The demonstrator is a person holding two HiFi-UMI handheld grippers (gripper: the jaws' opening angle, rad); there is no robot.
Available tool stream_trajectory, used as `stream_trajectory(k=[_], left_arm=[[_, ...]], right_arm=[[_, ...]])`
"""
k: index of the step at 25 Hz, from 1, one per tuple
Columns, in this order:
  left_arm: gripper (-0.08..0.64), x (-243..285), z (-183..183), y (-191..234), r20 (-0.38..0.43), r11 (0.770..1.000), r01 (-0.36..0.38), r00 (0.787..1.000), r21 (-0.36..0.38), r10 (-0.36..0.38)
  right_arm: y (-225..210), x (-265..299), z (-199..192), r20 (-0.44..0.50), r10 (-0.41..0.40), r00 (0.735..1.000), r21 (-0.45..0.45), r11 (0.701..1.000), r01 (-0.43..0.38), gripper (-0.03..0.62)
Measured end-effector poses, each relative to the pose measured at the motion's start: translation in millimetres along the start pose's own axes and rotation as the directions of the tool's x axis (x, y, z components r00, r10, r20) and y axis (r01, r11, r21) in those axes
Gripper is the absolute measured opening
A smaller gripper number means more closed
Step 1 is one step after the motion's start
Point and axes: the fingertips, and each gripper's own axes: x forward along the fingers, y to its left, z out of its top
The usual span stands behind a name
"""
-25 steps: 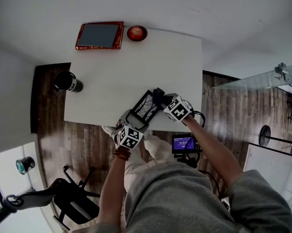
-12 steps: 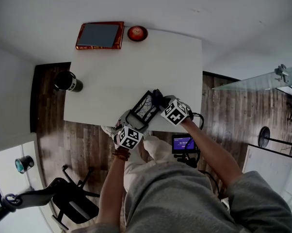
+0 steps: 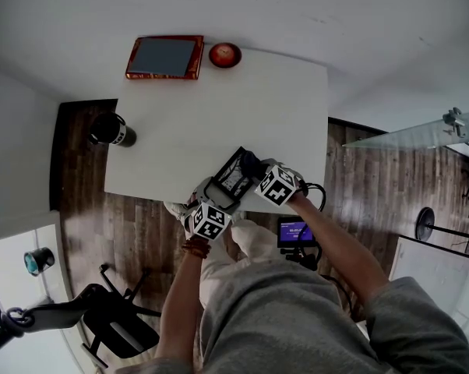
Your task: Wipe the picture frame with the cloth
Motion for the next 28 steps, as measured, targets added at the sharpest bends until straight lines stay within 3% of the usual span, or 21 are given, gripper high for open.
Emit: stream_trajectory(k=[11, 28], left_arm=[[0.505, -1, -2, 0, 0.000, 1.000, -0.003, 1.000, 0.002, 0.003], [0.506, 0, 0, 0, 0.000, 1.000, -0.004, 1.000, 0.001, 0.004]], right_arm=[[15, 7, 7, 0.024, 0.043, 0.999, 0.095, 0.994, -0.045, 0.091], [78, 20, 30, 0.035, 0.138, 0.990, 0.056, 0.989, -0.140, 0.091]])
